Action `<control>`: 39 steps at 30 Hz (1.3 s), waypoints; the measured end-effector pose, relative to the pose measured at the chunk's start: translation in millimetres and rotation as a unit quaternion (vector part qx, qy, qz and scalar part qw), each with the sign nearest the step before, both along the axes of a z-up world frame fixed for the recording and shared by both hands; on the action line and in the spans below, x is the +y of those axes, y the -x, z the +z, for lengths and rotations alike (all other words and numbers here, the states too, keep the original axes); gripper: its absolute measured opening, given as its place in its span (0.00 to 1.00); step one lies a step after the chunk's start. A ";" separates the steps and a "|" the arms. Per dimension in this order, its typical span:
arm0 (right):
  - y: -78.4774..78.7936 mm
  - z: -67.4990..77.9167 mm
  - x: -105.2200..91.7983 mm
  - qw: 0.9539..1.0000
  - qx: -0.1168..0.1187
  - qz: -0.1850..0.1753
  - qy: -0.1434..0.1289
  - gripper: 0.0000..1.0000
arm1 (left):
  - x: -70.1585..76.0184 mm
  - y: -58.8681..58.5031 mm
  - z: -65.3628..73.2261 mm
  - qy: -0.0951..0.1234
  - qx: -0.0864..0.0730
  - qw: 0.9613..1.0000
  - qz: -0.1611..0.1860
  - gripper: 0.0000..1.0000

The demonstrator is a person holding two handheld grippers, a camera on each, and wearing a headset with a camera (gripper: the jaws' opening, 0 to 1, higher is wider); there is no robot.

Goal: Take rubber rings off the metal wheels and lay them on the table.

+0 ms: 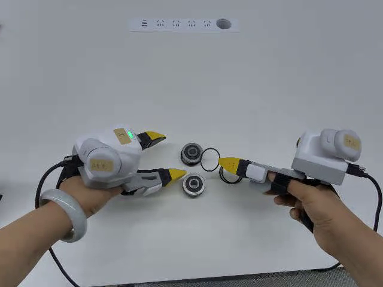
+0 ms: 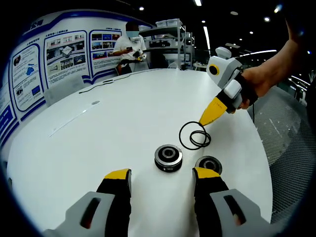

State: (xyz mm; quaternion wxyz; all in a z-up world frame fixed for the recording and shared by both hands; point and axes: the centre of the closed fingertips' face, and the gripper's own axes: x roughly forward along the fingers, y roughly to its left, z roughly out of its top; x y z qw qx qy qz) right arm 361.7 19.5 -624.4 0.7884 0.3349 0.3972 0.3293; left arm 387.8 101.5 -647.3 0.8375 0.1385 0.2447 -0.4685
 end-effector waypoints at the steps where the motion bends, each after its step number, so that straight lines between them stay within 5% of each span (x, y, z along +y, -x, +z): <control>1: 0.2 -0.7 -2.3 1.000 0.002 -0.004 -0.001 0.02 | -0.1 0.0 0.3 0.001 0.000 1.000 0.000 0.51; 18: 8.3 -26.1 -36.0 0.998 0.042 -0.052 0.008 0.02 | -1.1 1.1 2.6 0.000 0.002 1.000 0.003 0.50; 39: 12.1 -35.8 -36.5 0.995 -0.002 -0.006 0.096 0.07 | -0.1 -1.0 -0.7 -0.001 0.005 1.000 0.001 0.50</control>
